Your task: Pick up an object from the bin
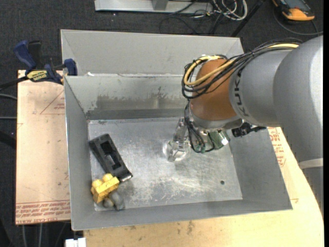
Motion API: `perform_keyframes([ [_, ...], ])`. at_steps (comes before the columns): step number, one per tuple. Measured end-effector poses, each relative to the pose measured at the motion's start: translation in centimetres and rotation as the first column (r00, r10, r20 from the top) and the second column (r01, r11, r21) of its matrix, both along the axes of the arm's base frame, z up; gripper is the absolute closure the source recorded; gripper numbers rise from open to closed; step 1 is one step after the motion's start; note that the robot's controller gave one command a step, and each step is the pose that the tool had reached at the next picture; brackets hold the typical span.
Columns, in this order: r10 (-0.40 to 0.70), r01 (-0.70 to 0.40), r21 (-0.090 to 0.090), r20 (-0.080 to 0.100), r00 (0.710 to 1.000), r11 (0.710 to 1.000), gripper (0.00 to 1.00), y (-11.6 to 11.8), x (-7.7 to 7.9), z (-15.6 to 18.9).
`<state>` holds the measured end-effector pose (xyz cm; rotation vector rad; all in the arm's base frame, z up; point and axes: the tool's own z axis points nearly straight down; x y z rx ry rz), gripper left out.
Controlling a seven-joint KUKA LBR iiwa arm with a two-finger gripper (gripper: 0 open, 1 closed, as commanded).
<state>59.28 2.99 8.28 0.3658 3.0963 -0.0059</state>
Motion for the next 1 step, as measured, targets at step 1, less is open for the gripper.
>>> perform_keyframes([
  [1, 0.000, 0.000, 0.000, 0.000, 1.000, 1.000, 1.00, 0.00, 0.00, 0.00],
])
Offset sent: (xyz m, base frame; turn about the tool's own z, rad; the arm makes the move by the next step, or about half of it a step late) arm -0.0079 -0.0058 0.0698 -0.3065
